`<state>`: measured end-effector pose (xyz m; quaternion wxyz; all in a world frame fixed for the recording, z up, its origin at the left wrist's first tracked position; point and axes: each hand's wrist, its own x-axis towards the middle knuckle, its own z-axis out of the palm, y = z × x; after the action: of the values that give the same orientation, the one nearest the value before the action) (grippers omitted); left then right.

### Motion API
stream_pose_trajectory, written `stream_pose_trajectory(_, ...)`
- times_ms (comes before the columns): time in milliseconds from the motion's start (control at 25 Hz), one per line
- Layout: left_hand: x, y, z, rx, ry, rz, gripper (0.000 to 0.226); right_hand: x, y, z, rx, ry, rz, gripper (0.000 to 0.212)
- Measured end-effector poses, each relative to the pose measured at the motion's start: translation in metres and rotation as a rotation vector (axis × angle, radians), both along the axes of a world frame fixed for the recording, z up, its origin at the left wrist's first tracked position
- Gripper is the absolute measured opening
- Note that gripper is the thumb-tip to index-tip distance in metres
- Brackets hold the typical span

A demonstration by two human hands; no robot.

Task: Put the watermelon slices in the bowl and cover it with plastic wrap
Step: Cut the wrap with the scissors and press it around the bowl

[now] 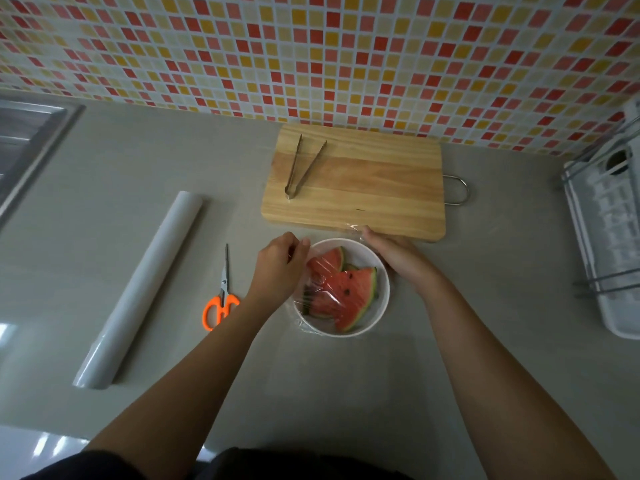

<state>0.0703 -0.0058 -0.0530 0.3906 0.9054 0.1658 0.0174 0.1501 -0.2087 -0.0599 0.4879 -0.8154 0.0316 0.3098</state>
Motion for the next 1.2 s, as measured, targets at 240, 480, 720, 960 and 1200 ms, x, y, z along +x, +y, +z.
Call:
stream_pose_trajectory(240,-0.005,0.001,-0.001,-0.107,-0.001,-0.009,0.028,0.001,0.018,-0.001,0.099,0.112,-0.059,0.058)
stream_pose_trajectory(480,-0.002,0.005,0.005,-0.050,-0.012,-0.019,0.042,0.011,0.018,0.008,0.027,0.197,0.052,0.065)
stream_pose_trajectory(720,-0.004,0.003,0.007,-0.045,-0.009,-0.042,0.039,0.012,0.025,0.008,0.081,0.203,-0.084,0.036)
stream_pose_trajectory(960,-0.004,0.000,0.004,-0.038,-0.039,-0.007,0.030,-0.005,0.035,-0.002,0.176,-0.134,-0.467,0.031)
stream_pose_trajectory(1200,-0.004,-0.001,0.002,-0.099,-0.087,0.050,0.029,-0.004,0.035,0.001,0.181,-0.145,-0.499,0.031)
